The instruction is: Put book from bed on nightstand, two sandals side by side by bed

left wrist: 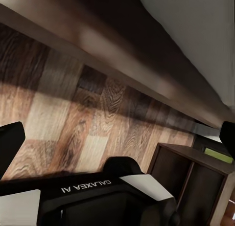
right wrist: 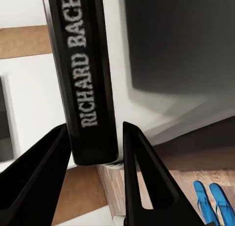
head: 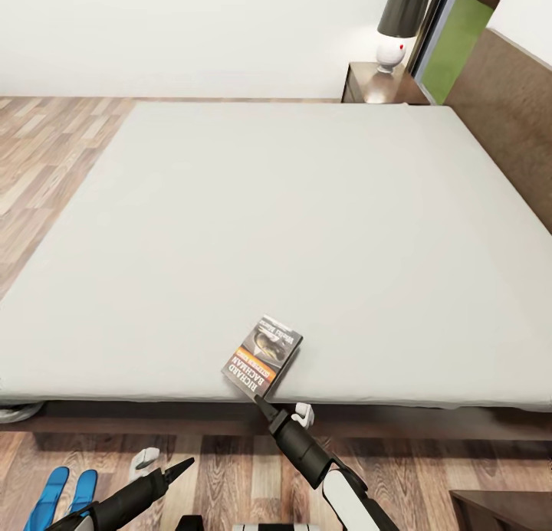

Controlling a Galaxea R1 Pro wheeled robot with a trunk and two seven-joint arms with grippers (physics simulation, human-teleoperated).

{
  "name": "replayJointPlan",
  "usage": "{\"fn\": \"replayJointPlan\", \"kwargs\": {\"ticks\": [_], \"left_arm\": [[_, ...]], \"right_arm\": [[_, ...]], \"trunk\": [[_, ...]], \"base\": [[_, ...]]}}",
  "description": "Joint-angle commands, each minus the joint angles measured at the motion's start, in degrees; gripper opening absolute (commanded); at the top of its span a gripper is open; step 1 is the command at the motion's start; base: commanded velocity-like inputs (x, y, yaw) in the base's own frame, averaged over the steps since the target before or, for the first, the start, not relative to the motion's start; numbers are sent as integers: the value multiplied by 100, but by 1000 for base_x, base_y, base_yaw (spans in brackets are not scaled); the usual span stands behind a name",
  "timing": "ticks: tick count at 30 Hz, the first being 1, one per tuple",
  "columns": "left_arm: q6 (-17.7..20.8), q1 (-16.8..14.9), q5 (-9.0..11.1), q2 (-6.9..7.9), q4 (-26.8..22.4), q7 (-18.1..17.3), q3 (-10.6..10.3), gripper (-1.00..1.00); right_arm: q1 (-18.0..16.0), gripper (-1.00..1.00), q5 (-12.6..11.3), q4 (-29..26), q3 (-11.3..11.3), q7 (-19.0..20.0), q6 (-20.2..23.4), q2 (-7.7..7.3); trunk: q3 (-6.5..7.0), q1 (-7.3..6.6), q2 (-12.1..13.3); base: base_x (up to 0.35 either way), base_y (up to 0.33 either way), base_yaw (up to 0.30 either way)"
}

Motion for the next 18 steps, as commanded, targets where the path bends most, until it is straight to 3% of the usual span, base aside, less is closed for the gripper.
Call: {"fn": "replayJointPlan", "kwargs": {"ticks": [1, 18], "left_arm": [[60, -2, 23, 0, 1, -22, 11, 100], [60, -2, 22, 0, 1, -22, 11, 100]], "right_arm": [[-2, -100, -65, 0, -3, 11, 49, 0], [-2, -100, -64, -1, -3, 4, 49, 0]], "trunk": [[16, -23, 40], [321, -396, 722]], "base": [[0, 0, 0], [0, 0, 0]]}}
